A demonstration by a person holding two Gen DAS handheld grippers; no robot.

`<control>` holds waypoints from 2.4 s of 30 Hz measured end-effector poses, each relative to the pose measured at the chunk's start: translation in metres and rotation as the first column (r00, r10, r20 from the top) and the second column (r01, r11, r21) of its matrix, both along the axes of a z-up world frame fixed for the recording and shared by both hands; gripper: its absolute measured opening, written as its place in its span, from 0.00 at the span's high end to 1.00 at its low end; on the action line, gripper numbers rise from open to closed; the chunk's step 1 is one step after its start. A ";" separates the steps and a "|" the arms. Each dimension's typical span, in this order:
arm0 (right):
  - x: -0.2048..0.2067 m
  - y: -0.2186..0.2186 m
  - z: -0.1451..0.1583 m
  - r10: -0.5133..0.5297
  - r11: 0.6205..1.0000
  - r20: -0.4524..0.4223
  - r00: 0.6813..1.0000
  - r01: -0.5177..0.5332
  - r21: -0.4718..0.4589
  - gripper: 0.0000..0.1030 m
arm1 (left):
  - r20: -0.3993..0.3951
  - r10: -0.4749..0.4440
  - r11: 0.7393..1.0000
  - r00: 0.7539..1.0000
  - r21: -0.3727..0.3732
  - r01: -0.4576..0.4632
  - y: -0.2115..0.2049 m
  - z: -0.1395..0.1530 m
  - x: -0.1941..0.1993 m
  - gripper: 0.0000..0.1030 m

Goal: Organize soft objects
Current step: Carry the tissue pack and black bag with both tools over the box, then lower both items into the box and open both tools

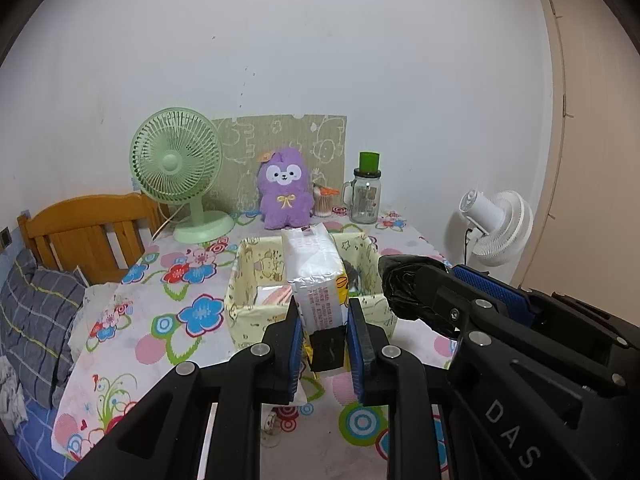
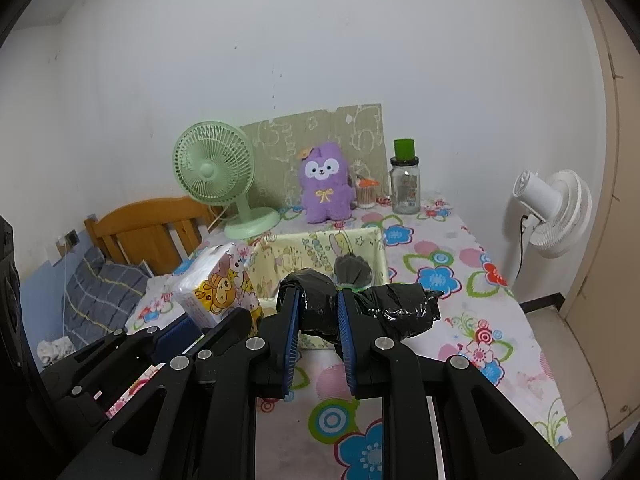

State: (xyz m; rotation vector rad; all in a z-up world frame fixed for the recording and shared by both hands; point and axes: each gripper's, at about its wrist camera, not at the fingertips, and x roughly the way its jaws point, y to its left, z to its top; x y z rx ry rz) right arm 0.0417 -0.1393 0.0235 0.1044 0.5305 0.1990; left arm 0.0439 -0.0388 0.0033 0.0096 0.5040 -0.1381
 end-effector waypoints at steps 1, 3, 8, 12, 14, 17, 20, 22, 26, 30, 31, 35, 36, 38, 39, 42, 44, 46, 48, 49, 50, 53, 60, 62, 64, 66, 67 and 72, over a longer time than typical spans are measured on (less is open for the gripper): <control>0.001 0.000 0.001 0.000 1.000 0.002 1.000 0.000 -0.001 0.78 | 0.003 -0.001 1.000 1.000 0.001 0.001 0.000 0.002 0.002 0.82; 0.005 0.001 0.004 0.000 1.000 0.003 1.000 0.000 0.000 0.78 | 0.003 -0.001 1.000 1.000 0.001 0.001 0.001 0.005 0.006 0.82; 0.020 0.004 0.009 0.002 1.000 0.005 1.000 -0.002 -0.001 0.78 | 0.005 0.001 1.000 1.000 0.002 -0.001 0.002 0.011 0.020 0.82; 0.037 0.007 0.011 0.006 1.000 -0.001 1.000 -0.006 -0.002 0.78 | 0.002 0.005 1.000 1.000 0.002 -0.005 0.004 0.013 0.033 0.82; 0.044 0.008 0.012 0.009 1.000 -0.002 1.000 -0.009 -0.001 0.78 | 0.002 0.008 1.000 1.000 0.005 -0.008 0.006 0.014 0.042 0.82; 0.057 0.011 0.013 0.013 1.000 -0.005 1.000 -0.013 -0.002 0.78 | 0.000 0.011 1.000 1.000 0.006 -0.011 0.008 0.015 0.052 0.82; 0.070 0.013 0.013 0.017 1.000 -0.011 1.000 -0.018 -0.005 0.78 | -0.006 0.014 1.000 1.000 0.008 -0.014 0.011 0.016 0.064 0.82; 0.079 0.014 0.013 0.019 1.000 -0.016 1.000 -0.019 -0.004 0.78 | -0.010 0.015 1.000 1.000 0.010 -0.015 0.012 0.015 0.072 0.82; 0.096 0.017 0.011 0.025 1.000 -0.024 0.999 -0.025 -0.006 0.78 | -0.017 0.019 1.000 1.000 0.012 -0.019 0.014 0.013 0.089 0.82; 0.114 0.021 0.006 0.034 0.999 -0.038 0.999 -0.034 -0.005 0.78 | -0.031 0.020 1.000 0.999 0.018 -0.019 0.016 0.008 0.105 0.82; 0.119 0.021 0.004 0.036 0.999 -0.040 0.999 -0.036 -0.004 0.78 | -0.034 0.021 1.000 0.999 0.023 -0.020 0.016 0.006 0.109 0.82; 0.137 0.023 -0.004 0.042 0.999 -0.053 0.998 -0.043 -0.007 0.78 | -0.051 0.023 0.999 0.998 0.027 -0.022 0.017 -0.001 0.127 0.82; 0.142 0.023 -0.005 0.043 0.999 -0.056 0.997 -0.044 -0.008 0.78 | -0.054 0.024 0.999 0.998 0.027 -0.023 0.018 -0.002 0.131 0.82; 0.150 0.024 -0.010 0.045 0.999 -0.064 0.997 -0.046 -0.009 0.78 | -0.062 0.025 0.999 0.998 0.027 -0.024 0.018 -0.006 0.141 0.82; 0.156 0.025 -0.012 0.046 0.999 -0.071 0.996 -0.047 -0.009 0.78 | -0.067 0.026 0.999 0.997 0.027 -0.024 0.018 -0.008 0.145 0.82; 0.169 0.026 -0.021 0.046 0.999 -0.092 0.995 -0.048 -0.010 0.78 | -0.089 0.026 0.999 0.996 0.028 -0.024 0.019 -0.016 0.159 0.82; 0.177 0.026 -0.027 0.047 0.999 -0.109 0.993 -0.048 -0.006 0.78 | -0.108 0.025 0.999 0.994 0.027 -0.022 0.019 -0.023 0.167 0.82; 0.186 0.026 -0.034 0.057 0.998 -0.129 0.990 -0.056 0.008 0.78 | -0.131 0.018 1.000 0.991 0.021 -0.015 0.020 -0.029 0.175 0.81; 0.194 0.028 -0.040 0.062 0.998 -0.149 0.987 -0.060 0.012 0.78 | -0.146 0.018 1.000 0.989 0.018 -0.016 0.021 -0.034 0.181 0.81; 0.198 0.030 -0.042 0.063 0.998 -0.155 0.986 -0.062 0.011 0.78 | -0.153 0.020 1.000 0.988 0.018 -0.017 0.022 -0.036 0.184 0.81; 0.201 0.031 -0.045 0.065 0.998 -0.161 0.985 -0.064 0.010 0.78 | -0.161 0.020 1.000 0.987 0.016 -0.018 0.023 -0.039 0.186 0.81; 0.209 0.034 -0.050 0.074 0.997 -0.171 0.982 -0.073 0.012 0.78 | -0.184 0.022 1.000 0.983 0.012 -0.020 0.025 -0.047 0.193 0.78; 0.220 0.042 -0.060 0.131 0.991 -0.196 0.972 -0.126 0.038 0.78 | -0.201 0.042 0.999 0.979 0.013 -0.040 0.032 -0.052 0.197 0.62; 0.222 0.044 -0.063 0.141 0.990 -0.202 0.969 -0.135 0.043 0.78 | -0.208 0.043 0.999 0.977 0.012 -0.042 0.033 -0.053 0.197 0.58; 0.223 0.046 -0.065 0.146 0.989 -0.204 0.968 -0.141 0.041 0.77 | -0.211 0.038 0.999 0.977 0.009 -0.037 0.034 -0.054 0.196 0.55; 0.224 0.048 -0.067 0.154 0.988 -0.207 0.966 -0.149 0.042 0.76 | -0.211 0.040 0.999 0.977 0.012 -0.039 0.035 -0.054 0.196 0.44; 0.224 0.049 -0.067 0.158 0.987 -0.209 0.965 -0.153 0.040 0.74 | -0.211 0.045 0.999 0.976 0.015 -0.042 0.035 -0.054 0.196 0.43; 0.225 0.051 -0.069 0.150 0.989 -0.221 0.964 -0.149 0.020 0.38 | -0.214 0.041 0.999 0.976 0.012 -0.039 0.036 -0.055 0.195 0.26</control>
